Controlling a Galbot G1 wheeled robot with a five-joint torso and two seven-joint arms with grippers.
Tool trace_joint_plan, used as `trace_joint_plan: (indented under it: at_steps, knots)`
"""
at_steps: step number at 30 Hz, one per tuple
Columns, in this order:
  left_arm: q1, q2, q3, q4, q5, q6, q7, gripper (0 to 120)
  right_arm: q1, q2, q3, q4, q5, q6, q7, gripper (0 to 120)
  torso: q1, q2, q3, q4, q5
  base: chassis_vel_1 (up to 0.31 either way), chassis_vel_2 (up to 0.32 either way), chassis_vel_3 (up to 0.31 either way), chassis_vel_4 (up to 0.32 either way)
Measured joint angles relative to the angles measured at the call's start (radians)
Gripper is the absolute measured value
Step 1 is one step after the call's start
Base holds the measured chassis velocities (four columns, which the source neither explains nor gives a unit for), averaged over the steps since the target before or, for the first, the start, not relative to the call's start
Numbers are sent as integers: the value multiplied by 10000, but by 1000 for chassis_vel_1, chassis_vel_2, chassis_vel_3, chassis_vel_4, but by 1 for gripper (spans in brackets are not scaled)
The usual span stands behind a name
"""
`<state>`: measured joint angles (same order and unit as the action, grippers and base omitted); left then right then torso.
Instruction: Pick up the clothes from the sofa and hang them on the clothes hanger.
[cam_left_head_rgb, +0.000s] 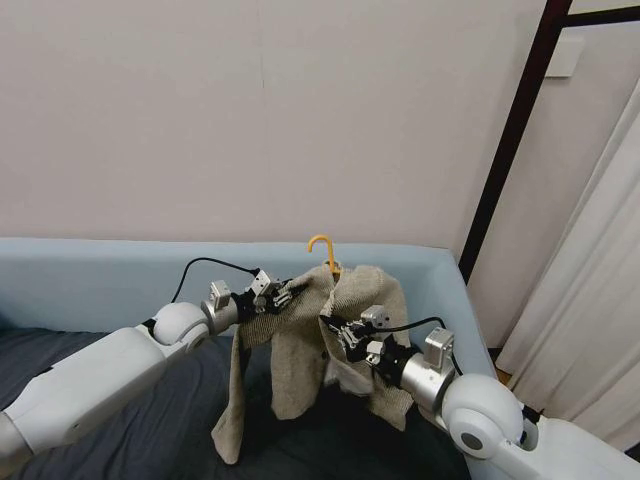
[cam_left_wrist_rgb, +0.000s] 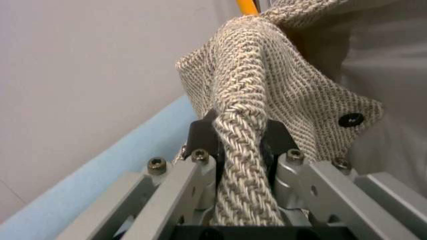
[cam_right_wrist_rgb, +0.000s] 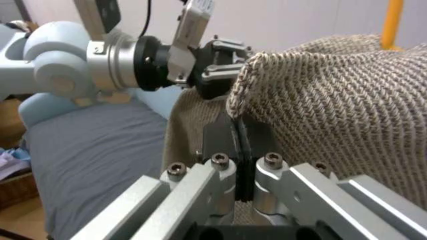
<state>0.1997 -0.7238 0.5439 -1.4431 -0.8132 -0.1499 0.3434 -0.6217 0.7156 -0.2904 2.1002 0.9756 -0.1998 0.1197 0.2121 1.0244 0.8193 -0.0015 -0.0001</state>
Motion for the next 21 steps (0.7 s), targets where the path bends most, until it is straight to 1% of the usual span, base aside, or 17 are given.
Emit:
trace_joint_plan:
  at_steps: [2, 6, 8, 12, 18, 21]
  knots:
    - [0, 159, -167, -259, 20, -85, -59, 11, 263, -60, -245, 116, -108, 1, -46, 0, 0, 0, 0, 0, 0, 0, 0, 0, 0]
    - [62, 343, -494, -439, 90, -140, -266, 11, 341, -92, -631, 442, -399, -1, -211, 0, 0, 0, -1, 2, -2, 0, 0, 0, 0]
    - [63, 377, -572, -439, 91, -148, -318, 11, 204, -105, -662, 529, -524, -1, -267, 0, 0, 0, -1, 2, -2, 0, 0, 0, 0]
    - [27, 563, -794, -495, -71, -156, -422, 11, -484, -205, -766, 706, -1347, 55, -514, 0, 0, 0, -1, -1, -1, 0, 0, 0, 0]
    - [32, 738, -951, -783, -301, -271, -409, 11, -664, -101, -684, 564, -1486, 76, -436, 0, -1, 0, -1, -1, 0, 0, 0, 0, 0]
    - [232, 930, -1117, -1043, -430, -528, -339, 11, -659, 68, -555, 424, -1445, 91, -275, 0, -1, 0, -1, -1, 0, 0, 0, 0, 0]
